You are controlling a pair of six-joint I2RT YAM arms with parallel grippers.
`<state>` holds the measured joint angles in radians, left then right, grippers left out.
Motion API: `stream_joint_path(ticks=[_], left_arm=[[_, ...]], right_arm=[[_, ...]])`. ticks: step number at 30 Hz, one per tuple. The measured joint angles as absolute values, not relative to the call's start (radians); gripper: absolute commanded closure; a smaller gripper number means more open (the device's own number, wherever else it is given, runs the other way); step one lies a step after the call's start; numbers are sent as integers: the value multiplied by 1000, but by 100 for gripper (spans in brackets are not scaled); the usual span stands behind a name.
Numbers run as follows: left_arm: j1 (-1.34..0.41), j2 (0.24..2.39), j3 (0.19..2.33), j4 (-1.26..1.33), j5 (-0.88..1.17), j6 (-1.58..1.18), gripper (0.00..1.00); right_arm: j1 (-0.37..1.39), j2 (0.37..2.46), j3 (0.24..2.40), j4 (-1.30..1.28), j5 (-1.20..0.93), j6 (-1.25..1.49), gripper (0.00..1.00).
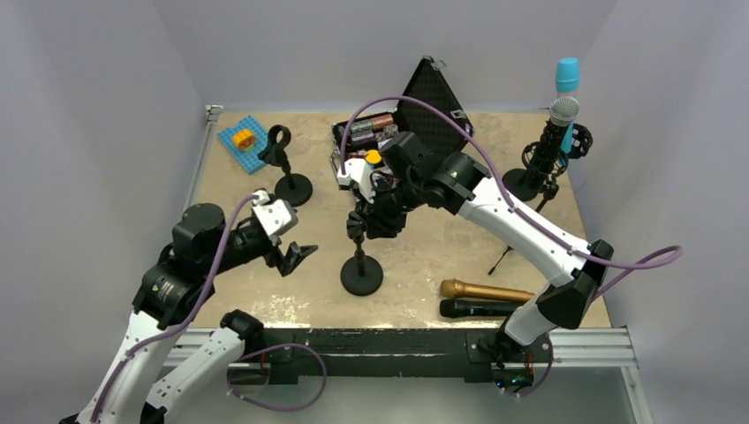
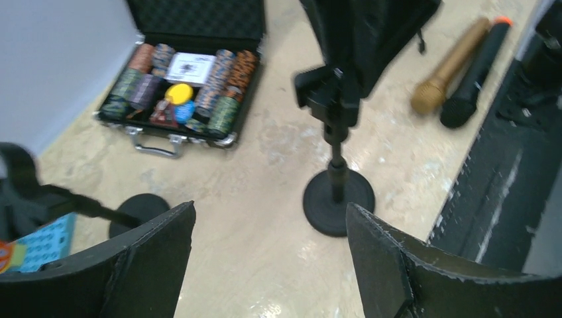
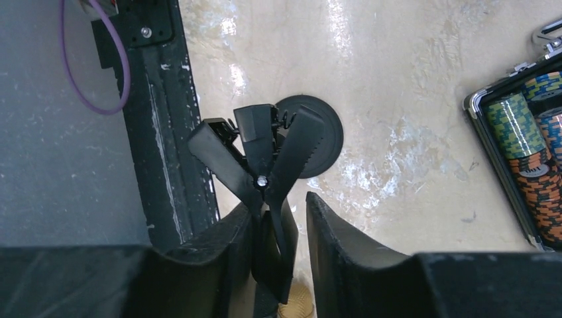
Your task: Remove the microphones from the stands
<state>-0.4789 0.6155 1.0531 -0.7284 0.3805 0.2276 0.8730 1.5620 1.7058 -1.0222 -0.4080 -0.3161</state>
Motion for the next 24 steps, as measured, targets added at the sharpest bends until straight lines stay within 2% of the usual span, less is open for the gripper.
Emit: stream_joint_path(ticks=[3, 7, 10, 15, 24], left_arm=[[-479, 617, 980, -726, 493, 277, 17], [-479, 667, 879, -701, 679, 335, 23], [-482, 764, 816, -612, 802, 331, 25], [-520, 949, 738, -350, 893, 264, 31], [-661, 1154, 646, 112, 824, 134, 33]], right_arm=[[876, 1555, 1700, -1012, -402, -305, 79], [867, 1500, 1643, -993, -388, -308, 100], [826, 1425, 1571, -980, -404, -308, 100], [729, 1328, 1484, -985, -452, -307, 100], [687, 1234, 1383, -934, -475, -271, 100]])
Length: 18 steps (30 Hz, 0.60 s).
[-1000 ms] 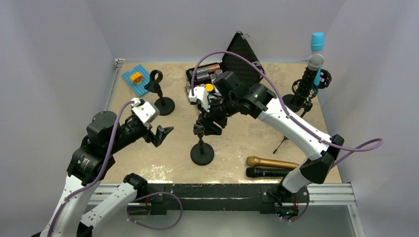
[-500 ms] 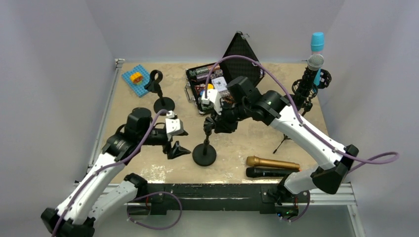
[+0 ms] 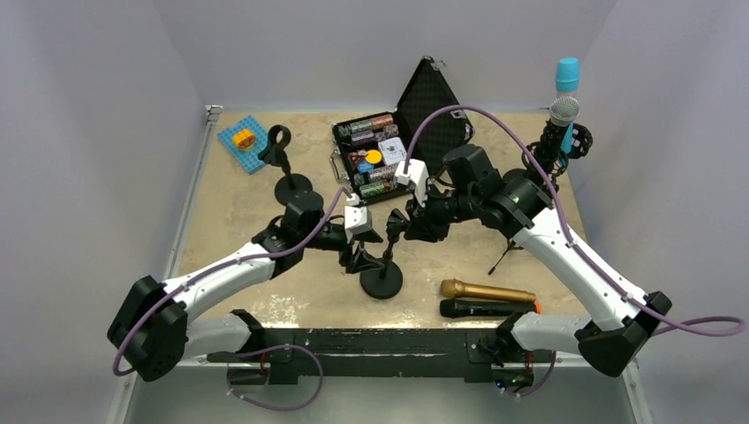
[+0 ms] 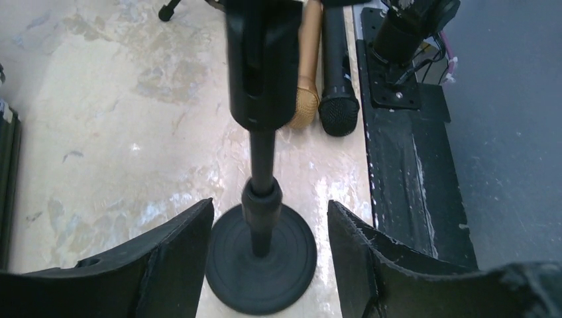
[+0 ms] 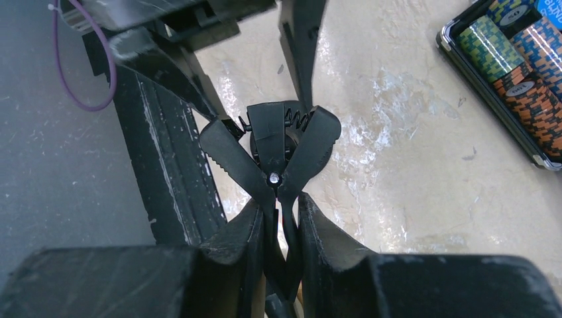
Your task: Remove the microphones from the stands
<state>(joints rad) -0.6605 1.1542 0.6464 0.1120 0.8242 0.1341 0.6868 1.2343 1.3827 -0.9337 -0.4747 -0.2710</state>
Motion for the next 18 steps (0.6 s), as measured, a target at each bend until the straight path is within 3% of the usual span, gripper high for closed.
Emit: stream_joint_path(ticks=[3, 10, 11, 13, 14, 18], left_arm=[[-676, 1227, 646, 217, 834, 94, 35], [-676, 1362, 647, 336, 916, 89, 58], [-676, 1377, 647, 345, 922, 91, 65], [-676, 1394, 647, 358, 944, 90, 92], [-677, 1396, 647, 362, 952, 96, 100], [-677, 1386, 651, 345, 938, 124, 100]], right_arm=[[686, 1206, 1346, -903, -491, -274, 100], [686, 1177, 1306, -861, -521, -313, 100], [686, 1177, 1306, -859, -522, -318, 100], [686, 1177, 1306, -857, -522, -323, 100], [685, 1177, 1306, -855, -521, -323, 100], [665, 1178, 1306, -848, -516, -271, 100]])
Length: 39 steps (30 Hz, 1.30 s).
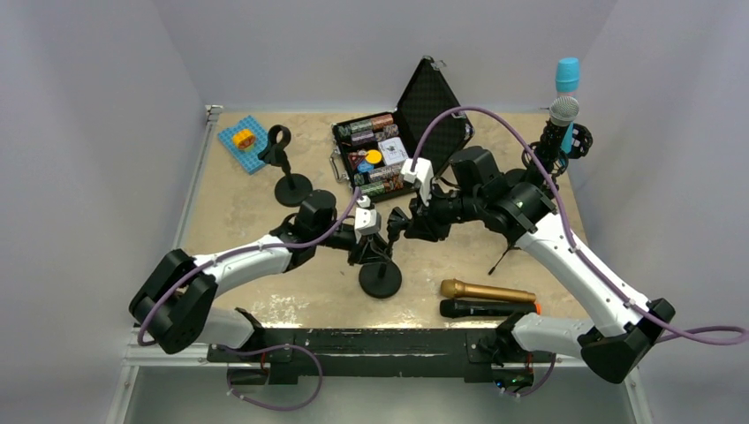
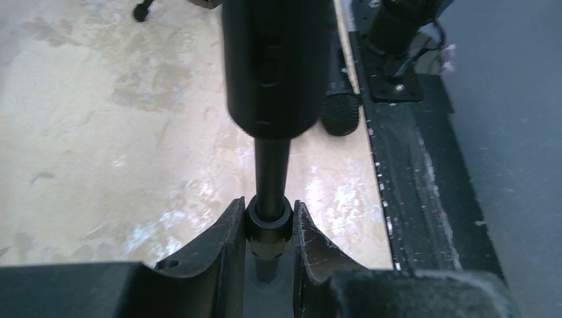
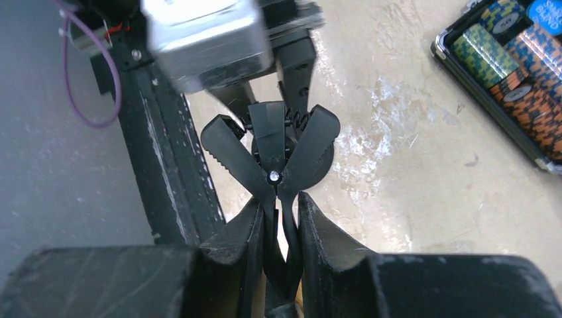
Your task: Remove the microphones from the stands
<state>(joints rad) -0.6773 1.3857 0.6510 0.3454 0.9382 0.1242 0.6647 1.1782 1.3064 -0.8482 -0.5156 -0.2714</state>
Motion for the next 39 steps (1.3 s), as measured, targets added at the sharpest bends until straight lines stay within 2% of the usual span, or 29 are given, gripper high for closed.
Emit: stream_joint_path(ticks=[2, 9, 15, 16, 18, 19, 20, 22, 27, 32, 37, 39], left_arm=[[-683, 1349, 651, 300, 865, 150, 100], [-689, 1164, 645, 137, 417, 194, 100], [-687, 1164, 656, 80, 262, 156, 100], [-687, 1165, 662, 67, 251, 157, 90], [-685, 1165, 678, 27, 252, 165, 51], [-680, 1165, 695, -8, 270, 178, 38], [-675, 1164, 707, -37, 291, 193, 30], [-660, 1156, 736, -116, 367, 237, 25], [-606, 1122, 815, -304, 615, 369, 23], [-576, 1163, 876, -448, 796, 539, 26], [-576, 1279, 883, -488, 913, 616, 37], [-578, 1322, 888, -485, 936, 622, 48]], right_arm=[[645, 1187, 1306, -838, -517, -207, 100], [579, 1317, 1368, -766, -555, 76, 100], [498, 1504, 1448, -732, -738, 121, 100], [486, 1511, 1448, -738, -751, 117, 100], [475, 1525, 1447, -747, -781, 86, 100], [475, 1525, 1447, -750, -798, 60, 100], [477, 1522, 1446, -757, -810, 22, 100], [478, 1503, 1421, -765, -840, -72, 100], [483, 1384, 1310, -801, -903, -399, 100], [504, 1274, 1224, -839, -924, -741, 100], [524, 1227, 1188, -853, -928, -923, 100], [533, 1216, 1184, -857, -928, -951, 100]])
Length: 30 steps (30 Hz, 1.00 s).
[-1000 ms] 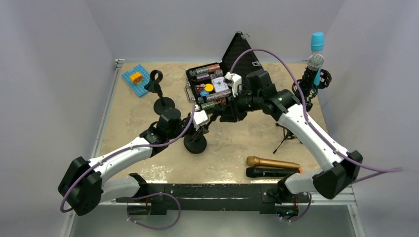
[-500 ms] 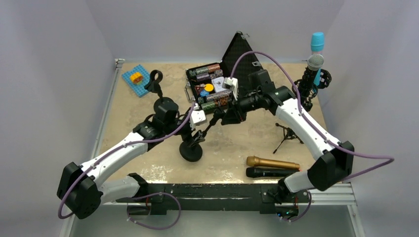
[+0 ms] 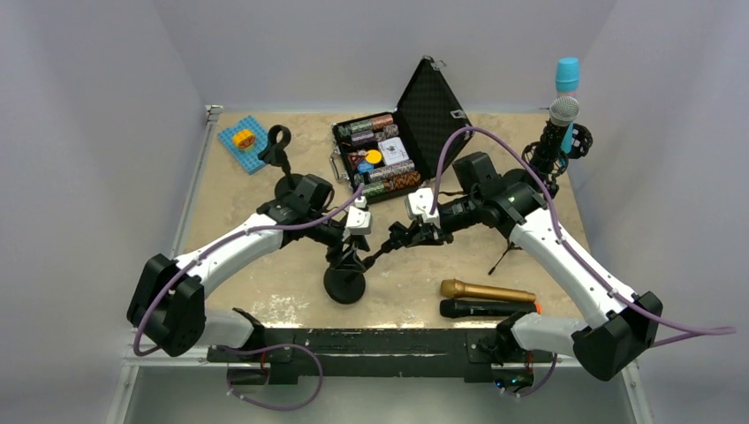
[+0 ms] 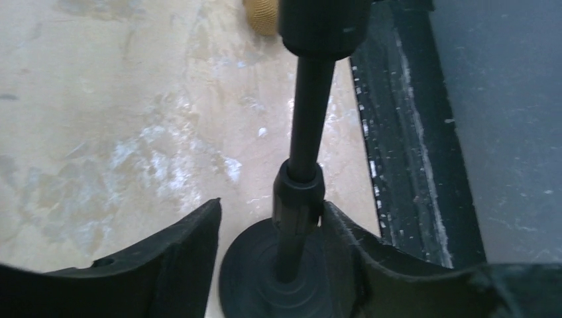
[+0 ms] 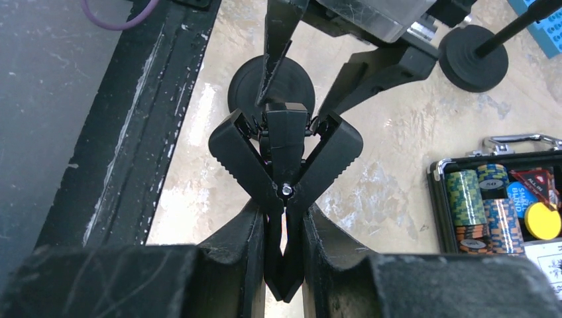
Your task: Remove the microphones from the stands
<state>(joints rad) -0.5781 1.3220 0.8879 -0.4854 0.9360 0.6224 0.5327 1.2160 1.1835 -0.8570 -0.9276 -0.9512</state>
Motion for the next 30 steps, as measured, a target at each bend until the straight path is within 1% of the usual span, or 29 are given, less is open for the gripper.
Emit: stream_joint_path(ticks=[2, 3, 5, 8, 11, 15, 17, 20, 22, 23, 24, 26, 27, 28, 30], left_arm=[[-581, 1356, 893, -478, 962, 607, 64], [-583, 1363, 894, -472, 970, 591, 74], [-589, 1365, 894, -452, 975, 562, 99], [-592, 1358, 889, -411, 942, 509, 100], [-596, 1308, 849, -312, 852, 424, 100], [-634, 1193, 790, -225, 609, 284, 100], [-671, 1147, 763, -199, 448, 219, 100], [-722, 1134, 741, -189, 282, 140, 100], [-746, 1142, 728, -171, 221, 84, 100], [-750, 1142, 726, -164, 208, 65, 97], [-752, 1142, 722, -155, 201, 49, 83], [-752, 1142, 722, -152, 207, 38, 49], [-753, 1142, 722, -154, 221, 40, 42], [-753, 1141, 722, -156, 235, 52, 39], [-745, 1131, 727, -168, 297, 74, 36]], right_arm=[[537, 1211, 1182, -860, -925, -962, 100], [537, 1210, 1181, -859, -923, -960, 100], [533, 1209, 1179, -841, -911, -922, 100], [523, 1211, 1180, -789, -881, -785, 100], [503, 1250, 1214, -747, -866, -537, 100], [477, 1361, 1317, -741, -855, -197, 100], [466, 1422, 1358, -747, -859, -60, 100], [454, 1489, 1380, -752, -856, 62, 100], [452, 1521, 1385, -756, -855, 115, 100], [450, 1532, 1388, -755, -856, 133, 100], [448, 1534, 1391, -753, -855, 142, 100], [447, 1531, 1391, -755, -855, 140, 100], [448, 1526, 1391, -761, -858, 111, 100], [448, 1522, 1391, -771, -859, 81, 100], [451, 1504, 1386, -794, -869, -21, 100]])
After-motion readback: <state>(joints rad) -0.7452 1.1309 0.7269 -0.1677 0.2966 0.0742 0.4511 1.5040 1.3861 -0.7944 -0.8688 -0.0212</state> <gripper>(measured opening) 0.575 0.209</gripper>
